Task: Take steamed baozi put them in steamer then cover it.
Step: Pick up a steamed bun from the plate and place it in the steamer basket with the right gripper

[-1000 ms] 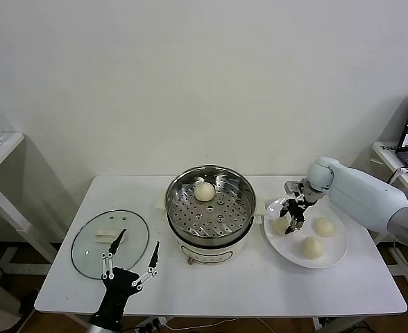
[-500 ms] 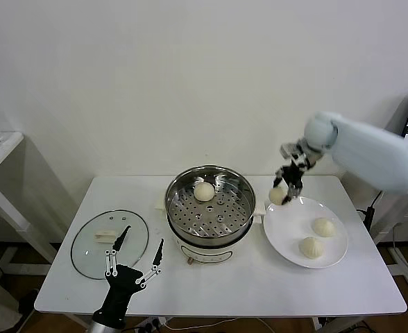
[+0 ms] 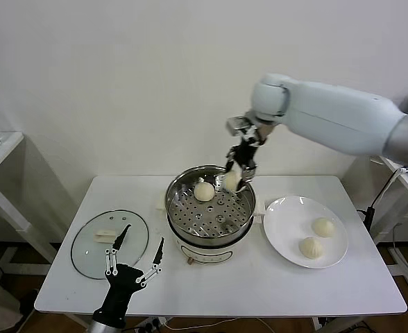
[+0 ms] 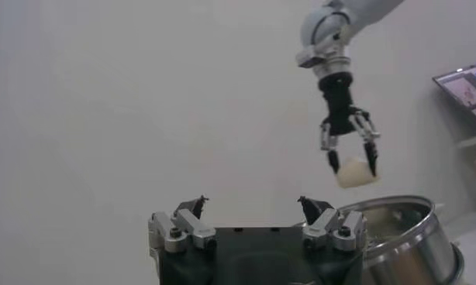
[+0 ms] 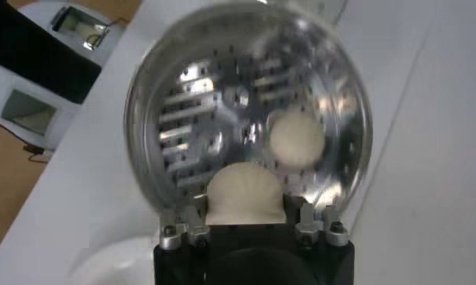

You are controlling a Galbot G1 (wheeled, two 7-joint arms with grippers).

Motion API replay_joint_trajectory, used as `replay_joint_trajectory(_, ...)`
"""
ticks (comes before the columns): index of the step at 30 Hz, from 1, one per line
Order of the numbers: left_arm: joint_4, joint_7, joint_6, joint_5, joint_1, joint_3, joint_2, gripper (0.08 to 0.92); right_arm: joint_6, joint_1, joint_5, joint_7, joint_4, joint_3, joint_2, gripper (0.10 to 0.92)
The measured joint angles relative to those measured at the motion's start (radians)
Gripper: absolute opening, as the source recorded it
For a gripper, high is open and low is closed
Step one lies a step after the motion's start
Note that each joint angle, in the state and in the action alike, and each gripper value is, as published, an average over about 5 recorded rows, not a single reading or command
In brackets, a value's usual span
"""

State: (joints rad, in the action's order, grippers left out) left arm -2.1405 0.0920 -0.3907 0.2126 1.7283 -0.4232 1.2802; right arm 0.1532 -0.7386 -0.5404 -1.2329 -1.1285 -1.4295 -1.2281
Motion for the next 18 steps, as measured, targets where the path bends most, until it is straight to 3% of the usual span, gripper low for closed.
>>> replay_joint_trajectory(18,0.010,0.008,0.002,-0.007,-0.016,0.009,-0.001,0.823,0.052,0.090,-0.028,0.097,0.067,-0.058,-0.199,0.653)
